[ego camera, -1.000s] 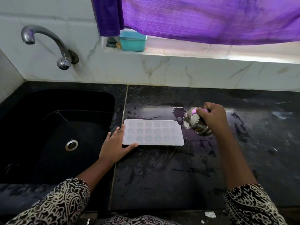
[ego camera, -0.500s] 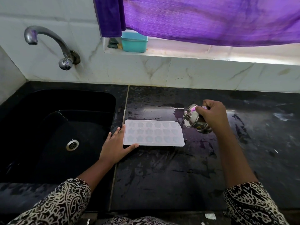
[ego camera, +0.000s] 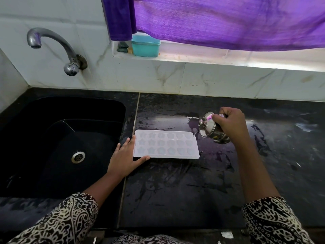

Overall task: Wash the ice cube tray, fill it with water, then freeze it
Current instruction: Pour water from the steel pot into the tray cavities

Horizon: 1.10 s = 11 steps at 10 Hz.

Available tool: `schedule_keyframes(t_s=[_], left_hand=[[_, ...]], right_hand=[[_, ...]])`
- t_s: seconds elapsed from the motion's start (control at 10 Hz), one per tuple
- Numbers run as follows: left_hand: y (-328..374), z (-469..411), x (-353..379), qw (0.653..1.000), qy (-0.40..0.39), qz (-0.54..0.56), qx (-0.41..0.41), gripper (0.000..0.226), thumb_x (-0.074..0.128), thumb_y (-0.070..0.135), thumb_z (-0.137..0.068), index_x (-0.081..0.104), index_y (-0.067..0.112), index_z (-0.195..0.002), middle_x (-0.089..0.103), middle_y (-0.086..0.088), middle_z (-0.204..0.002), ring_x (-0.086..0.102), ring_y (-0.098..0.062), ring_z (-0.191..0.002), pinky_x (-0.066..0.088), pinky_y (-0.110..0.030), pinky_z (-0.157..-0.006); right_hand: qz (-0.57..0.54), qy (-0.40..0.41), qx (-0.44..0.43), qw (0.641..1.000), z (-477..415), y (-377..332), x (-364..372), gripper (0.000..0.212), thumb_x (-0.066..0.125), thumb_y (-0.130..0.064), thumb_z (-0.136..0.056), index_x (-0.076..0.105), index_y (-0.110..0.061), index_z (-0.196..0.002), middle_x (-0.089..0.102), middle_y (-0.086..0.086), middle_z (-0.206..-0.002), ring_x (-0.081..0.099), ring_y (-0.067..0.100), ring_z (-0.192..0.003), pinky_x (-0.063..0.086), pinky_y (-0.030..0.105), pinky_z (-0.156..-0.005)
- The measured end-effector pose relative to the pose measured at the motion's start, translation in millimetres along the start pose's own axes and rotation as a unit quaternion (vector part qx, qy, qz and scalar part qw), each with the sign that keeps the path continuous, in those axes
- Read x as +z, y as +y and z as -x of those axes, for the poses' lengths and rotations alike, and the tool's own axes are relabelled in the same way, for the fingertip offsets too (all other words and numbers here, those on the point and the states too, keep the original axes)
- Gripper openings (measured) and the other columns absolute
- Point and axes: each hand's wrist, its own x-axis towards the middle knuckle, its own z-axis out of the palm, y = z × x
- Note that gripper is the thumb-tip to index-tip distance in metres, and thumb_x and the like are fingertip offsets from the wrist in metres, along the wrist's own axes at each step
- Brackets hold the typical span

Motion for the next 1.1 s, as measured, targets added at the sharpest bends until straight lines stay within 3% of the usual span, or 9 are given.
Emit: schedule_keyframes(t_s=[0.2, 0.3, 0.4, 0.8, 1.0, 1.1], left_hand=[[-1.4, 0.2, 0.9, 1.0, 0.004, 0.002, 0.002, 0.121, 0.018, 0.095, -0.067, 0.008, 0.015, -0.157, 0.026, -0.005, -0.16, 0.015, -0.014, -0.15, 0.009, -0.039, -0.121], [-1.4, -0.4, 0.9, 1.0, 0.004, 0.002, 0.002, 0.121, 0.018, 0.094, -0.067, 0.008, 0.015, -0.157, 0.026, -0.005, -0.16, 0.015, -0.015, -0.15, 0.009, -0.039, -0.121], [-1.1, -0.3, 1.1, 1.0, 0.007, 0.006, 0.004, 0.12, 0.02, 0.094, -0.068, 0.008, 0.014, -0.157, 0.026, -0.005, -0.16, 0.015, -0.015, -0.15, 0.009, -0.039, -0.121], [-1.9, -1.6, 2.1, 1.0, 0.006, 0.004, 0.003, 0.117, 0.024, 0.091, -0.07, 0.008, 0.013, -0.157, 0.026, -0.006, -0.16, 0.015, -0.016, -0.15, 0.009, -0.04, -0.121], [-0.6, -0.8, 1.1, 1.0, 0.007, 0.004, 0.002, 0.116, 0.025, 0.09, -0.07, 0.008, 0.014, -0.157, 0.026, -0.005, -0.16, 0.015, -0.015, -0.15, 0.009, -0.039, -0.12], [0.1, -1.4, 1.0, 1.0, 0.006, -0.001, 0.003, 0.117, 0.024, 0.092, -0.071, 0.008, 0.013, -0.157, 0.026, -0.005, -0.16, 0.015, -0.015, -0.15, 0.009, -0.039, -0.12]], right_hand=[[-0.002, 0.001, 0.0, 1.0, 0.1, -2.1, -0.2, 0.027, 0.065, -0.014, -0.081, 0.049, -0.012, -0.06, 0.049, 0.003, -0.056, 0.045, 0.013, -0.054, 0.041, 0.024, -0.056], [0.003, -0.003, -0.003, 1.0, 0.0, -3.0, -0.4, 0.023, 0.065, -0.015, -0.081, 0.054, -0.004, -0.064, 0.054, 0.011, -0.061, 0.048, 0.018, -0.059, 0.044, 0.029, -0.06], [0.001, -0.004, -0.006, 1.0, 0.0, -4.5, -1.1, 0.022, 0.065, -0.014, -0.081, 0.054, -0.004, -0.064, 0.052, 0.008, -0.059, 0.048, 0.016, -0.058, 0.044, 0.03, -0.06], [0.004, -0.002, 0.005, 1.0, -0.3, -8.5, -3.8, 0.024, 0.065, -0.016, -0.082, 0.052, -0.012, -0.063, 0.059, 0.015, -0.067, 0.058, 0.027, -0.066, 0.054, 0.041, -0.065], [-0.023, -0.002, 0.021, 1.0, 0.6, -4.5, -5.3, 0.028, 0.064, -0.012, -0.083, 0.048, -0.015, -0.06, 0.053, 0.003, -0.061, 0.053, 0.018, -0.062, 0.047, 0.027, -0.058], [-0.055, 0.004, 0.037, 0.998, 3.4, -1.0, -6.4, 0.03, 0.065, -0.011, -0.082, 0.046, -0.015, -0.059, 0.05, 0.004, -0.06, 0.051, 0.019, -0.061, 0.048, 0.03, -0.06]])
